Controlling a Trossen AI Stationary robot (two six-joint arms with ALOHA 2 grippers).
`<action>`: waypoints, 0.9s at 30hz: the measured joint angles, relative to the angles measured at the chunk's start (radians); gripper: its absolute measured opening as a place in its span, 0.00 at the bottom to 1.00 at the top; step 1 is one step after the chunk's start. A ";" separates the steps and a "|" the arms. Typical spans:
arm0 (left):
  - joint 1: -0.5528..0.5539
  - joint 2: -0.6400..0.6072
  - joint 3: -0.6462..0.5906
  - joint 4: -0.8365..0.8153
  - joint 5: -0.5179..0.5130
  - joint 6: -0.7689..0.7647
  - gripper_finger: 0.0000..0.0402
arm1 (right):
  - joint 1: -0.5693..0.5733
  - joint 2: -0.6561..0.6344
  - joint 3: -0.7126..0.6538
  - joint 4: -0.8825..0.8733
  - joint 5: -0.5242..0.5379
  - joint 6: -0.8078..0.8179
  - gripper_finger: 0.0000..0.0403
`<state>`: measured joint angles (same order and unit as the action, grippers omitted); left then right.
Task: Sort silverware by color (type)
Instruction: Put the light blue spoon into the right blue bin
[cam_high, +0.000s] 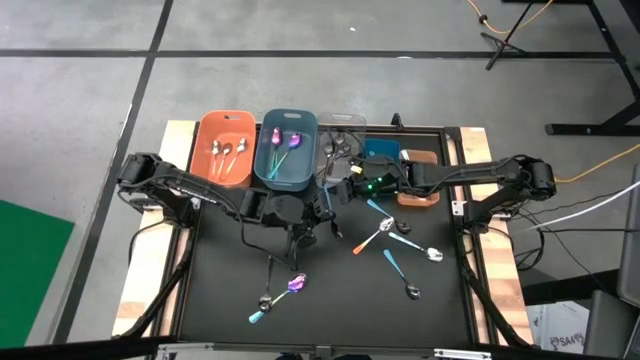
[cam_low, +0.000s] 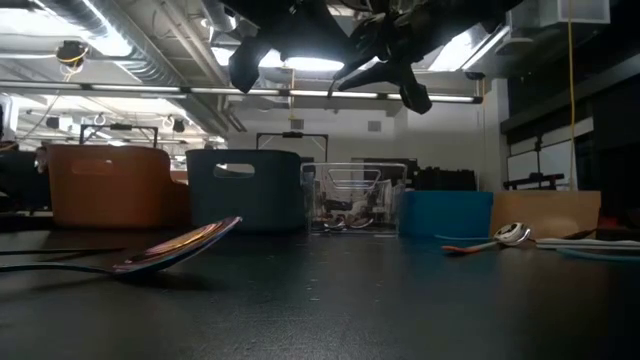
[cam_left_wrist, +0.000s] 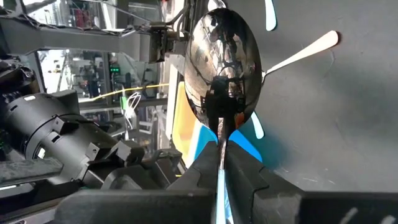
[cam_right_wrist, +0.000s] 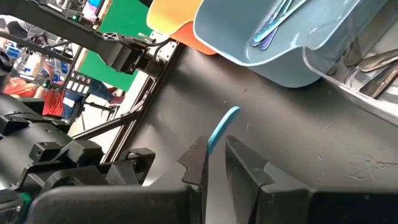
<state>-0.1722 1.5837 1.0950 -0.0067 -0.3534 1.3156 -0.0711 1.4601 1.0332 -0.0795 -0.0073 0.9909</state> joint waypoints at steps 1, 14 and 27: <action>0.000 0.000 0.000 0.000 0.000 -0.002 0.02 | 0.001 0.000 0.000 0.000 0.006 0.000 0.12; -0.034 0.000 0.000 -0.005 0.012 -0.023 0.02 | 0.032 0.000 0.000 0.000 -0.012 -0.007 0.12; -0.061 0.000 0.000 -0.008 0.027 -0.022 0.02 | 0.032 -0.001 0.000 0.028 -0.169 0.052 0.12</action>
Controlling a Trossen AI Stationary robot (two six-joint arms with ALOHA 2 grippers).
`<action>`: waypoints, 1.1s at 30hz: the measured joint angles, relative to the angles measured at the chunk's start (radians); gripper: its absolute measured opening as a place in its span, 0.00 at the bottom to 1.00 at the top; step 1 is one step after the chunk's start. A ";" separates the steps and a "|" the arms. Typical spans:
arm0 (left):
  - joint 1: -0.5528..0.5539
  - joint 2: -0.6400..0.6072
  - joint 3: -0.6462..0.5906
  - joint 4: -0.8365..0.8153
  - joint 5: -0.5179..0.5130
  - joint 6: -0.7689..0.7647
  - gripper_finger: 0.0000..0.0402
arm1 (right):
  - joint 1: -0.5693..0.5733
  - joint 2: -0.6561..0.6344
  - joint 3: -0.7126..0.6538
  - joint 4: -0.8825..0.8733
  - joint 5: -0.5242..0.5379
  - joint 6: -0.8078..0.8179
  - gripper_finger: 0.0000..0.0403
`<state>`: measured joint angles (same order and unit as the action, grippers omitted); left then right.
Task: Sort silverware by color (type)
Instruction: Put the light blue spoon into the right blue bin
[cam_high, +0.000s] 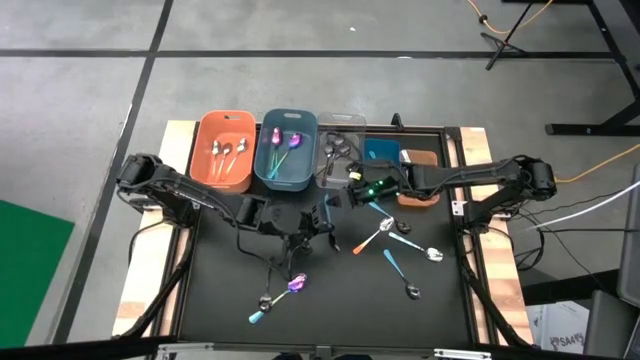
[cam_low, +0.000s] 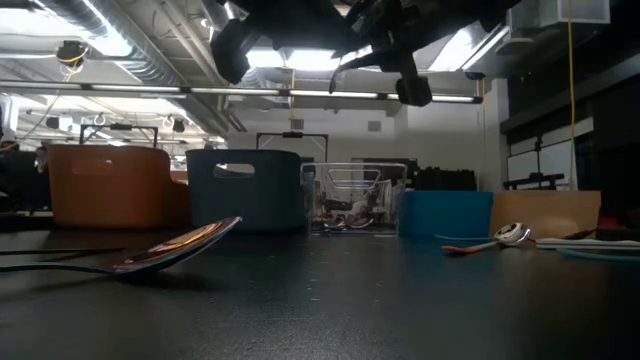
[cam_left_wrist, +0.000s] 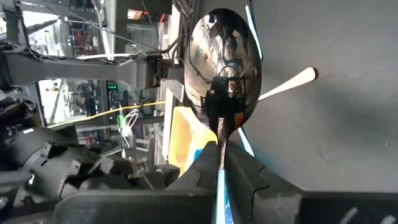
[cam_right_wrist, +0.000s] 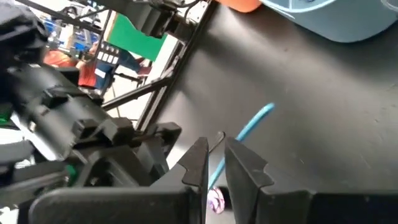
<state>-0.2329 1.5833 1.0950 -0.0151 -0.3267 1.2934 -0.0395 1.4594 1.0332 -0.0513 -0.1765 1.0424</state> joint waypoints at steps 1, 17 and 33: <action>0.000 0.000 0.000 0.000 -0.001 0.000 0.02 | 0.000 0.000 0.000 -0.005 0.001 0.000 0.12; 0.001 0.000 0.000 0.000 -0.004 0.000 0.02 | 0.000 0.000 0.000 -0.069 0.071 -0.003 0.12; 0.001 0.000 0.000 -0.013 0.003 -0.002 0.02 | 0.000 0.016 0.000 -0.085 0.156 0.046 0.12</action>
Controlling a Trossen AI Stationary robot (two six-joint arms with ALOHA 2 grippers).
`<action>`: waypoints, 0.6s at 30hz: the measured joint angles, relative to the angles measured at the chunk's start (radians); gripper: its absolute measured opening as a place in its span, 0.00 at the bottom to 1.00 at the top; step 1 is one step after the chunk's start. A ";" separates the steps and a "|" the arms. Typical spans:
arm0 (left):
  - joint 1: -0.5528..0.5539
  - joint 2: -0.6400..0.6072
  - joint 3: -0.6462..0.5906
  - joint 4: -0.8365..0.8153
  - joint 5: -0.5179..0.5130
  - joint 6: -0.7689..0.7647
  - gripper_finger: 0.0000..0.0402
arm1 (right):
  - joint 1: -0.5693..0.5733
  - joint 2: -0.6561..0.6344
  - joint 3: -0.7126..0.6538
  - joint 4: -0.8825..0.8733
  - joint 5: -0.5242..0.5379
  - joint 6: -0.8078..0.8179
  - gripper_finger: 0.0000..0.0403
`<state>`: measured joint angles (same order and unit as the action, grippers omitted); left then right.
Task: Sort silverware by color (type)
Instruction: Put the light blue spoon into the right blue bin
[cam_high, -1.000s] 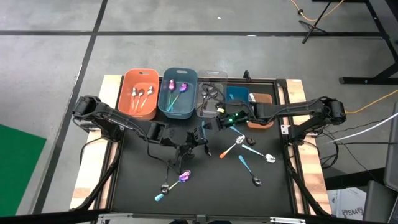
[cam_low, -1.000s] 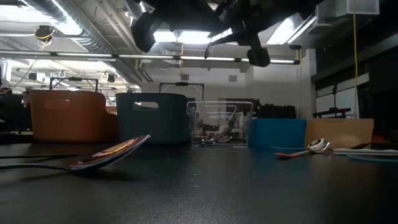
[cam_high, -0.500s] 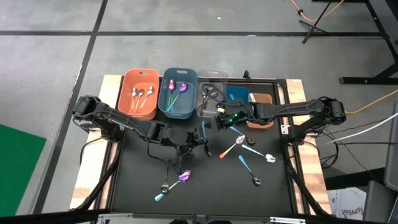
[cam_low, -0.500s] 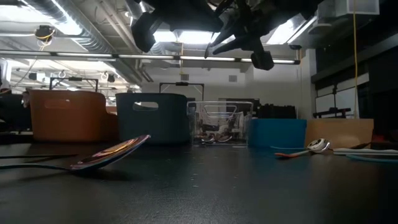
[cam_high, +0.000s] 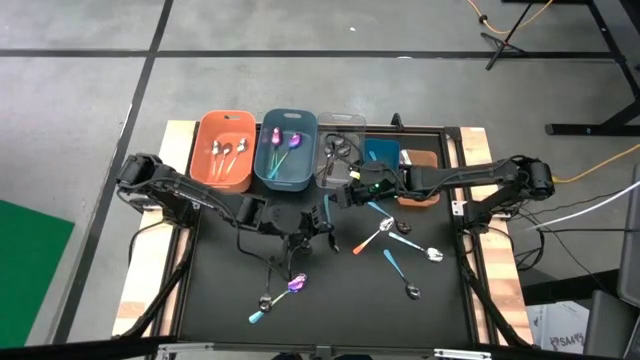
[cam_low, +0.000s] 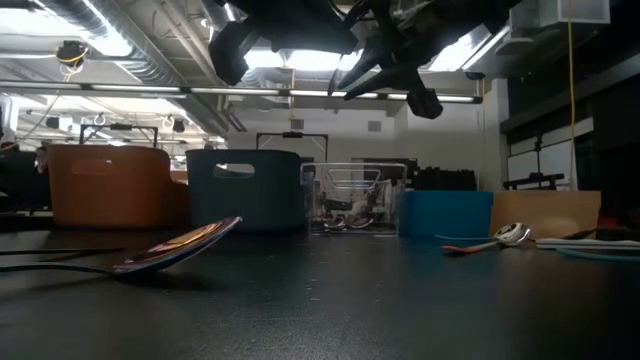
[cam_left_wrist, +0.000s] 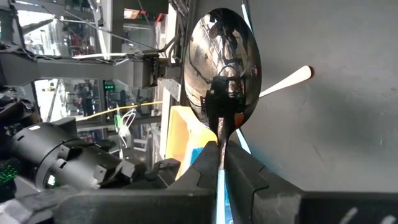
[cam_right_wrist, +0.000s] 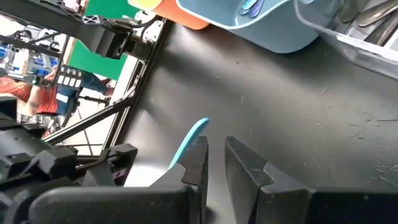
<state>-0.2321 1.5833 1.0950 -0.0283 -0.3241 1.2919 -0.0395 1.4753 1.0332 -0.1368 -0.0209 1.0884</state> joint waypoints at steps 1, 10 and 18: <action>0.000 0.000 0.000 -0.001 0.000 0.000 0.02 | 0.000 0.000 0.000 0.002 -0.004 0.000 0.12; 0.000 0.000 0.000 -0.006 0.000 -0.002 0.02 | 0.000 0.005 0.000 0.008 -0.014 0.001 0.16; 0.000 0.000 0.000 -0.033 0.000 -0.008 0.02 | 0.000 0.075 0.000 0.019 -0.051 0.040 0.40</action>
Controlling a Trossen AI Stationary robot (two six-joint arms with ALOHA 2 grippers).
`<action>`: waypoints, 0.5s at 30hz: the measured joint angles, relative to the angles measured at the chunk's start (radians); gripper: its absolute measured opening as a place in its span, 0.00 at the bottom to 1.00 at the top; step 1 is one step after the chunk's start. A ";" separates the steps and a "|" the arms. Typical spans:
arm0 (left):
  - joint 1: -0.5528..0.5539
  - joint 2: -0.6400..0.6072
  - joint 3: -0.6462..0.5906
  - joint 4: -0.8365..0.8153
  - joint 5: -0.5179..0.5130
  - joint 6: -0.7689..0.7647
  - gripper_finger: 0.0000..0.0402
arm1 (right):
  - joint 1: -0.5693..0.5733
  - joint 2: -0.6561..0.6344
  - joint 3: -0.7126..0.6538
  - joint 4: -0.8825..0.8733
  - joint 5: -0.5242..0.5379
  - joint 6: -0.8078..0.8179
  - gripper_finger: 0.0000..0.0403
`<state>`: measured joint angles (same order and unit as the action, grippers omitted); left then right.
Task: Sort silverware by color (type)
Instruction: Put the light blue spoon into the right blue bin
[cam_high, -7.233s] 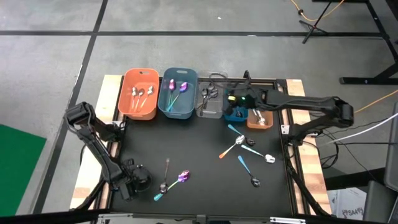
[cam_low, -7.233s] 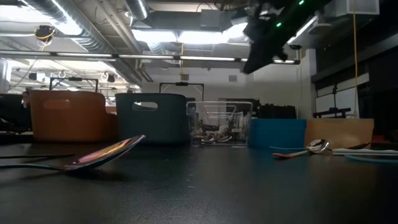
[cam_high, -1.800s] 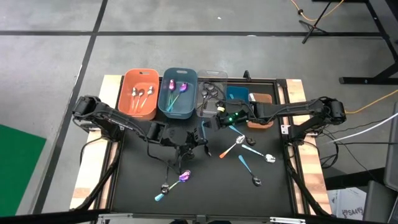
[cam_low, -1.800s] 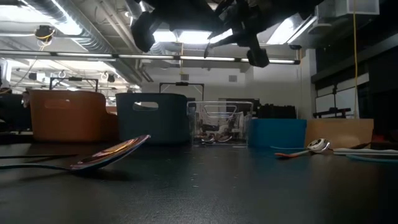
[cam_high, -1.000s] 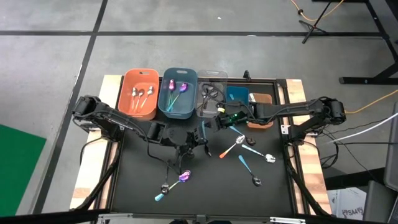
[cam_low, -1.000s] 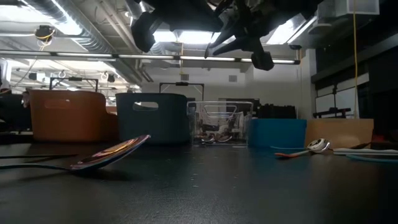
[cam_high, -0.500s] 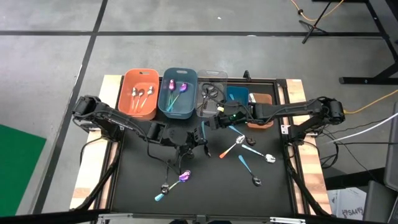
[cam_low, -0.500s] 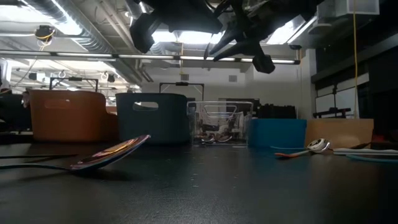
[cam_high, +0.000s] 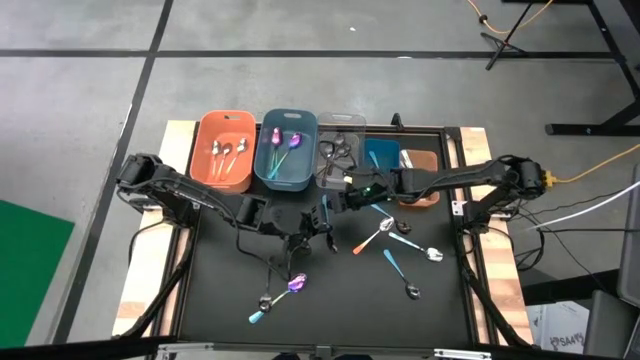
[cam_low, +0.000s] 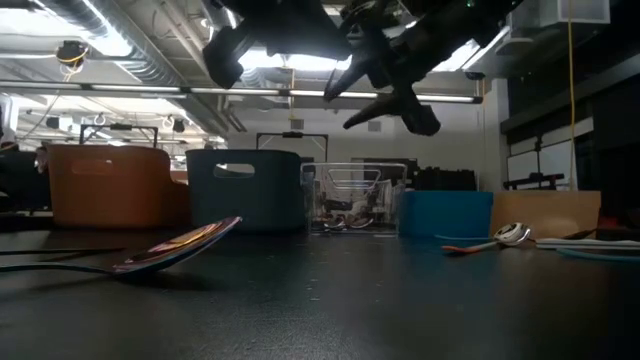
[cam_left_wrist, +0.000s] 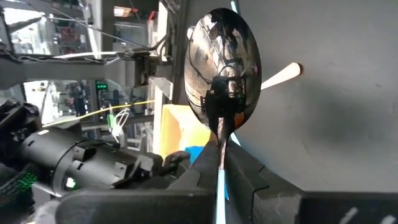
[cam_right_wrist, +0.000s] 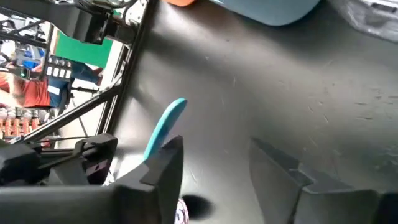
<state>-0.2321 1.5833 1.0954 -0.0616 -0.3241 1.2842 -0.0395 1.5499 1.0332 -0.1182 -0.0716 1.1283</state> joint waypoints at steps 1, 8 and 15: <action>0.000 0.000 0.000 -0.007 0.000 0.000 0.02 | 0.000 0.002 0.000 0.007 0.000 0.001 0.43; 0.000 0.000 0.000 -0.056 0.000 -0.056 0.02 | 0.000 0.000 0.000 0.022 -0.055 -0.007 0.46; -0.003 0.000 0.000 -0.099 0.000 -0.081 0.02 | 0.000 -0.001 0.000 0.024 -0.079 -0.004 0.44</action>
<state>-0.2348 1.5833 1.0958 -0.1604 -0.3237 1.2030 -0.0395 1.5486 1.0332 -0.0943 -0.1506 1.1244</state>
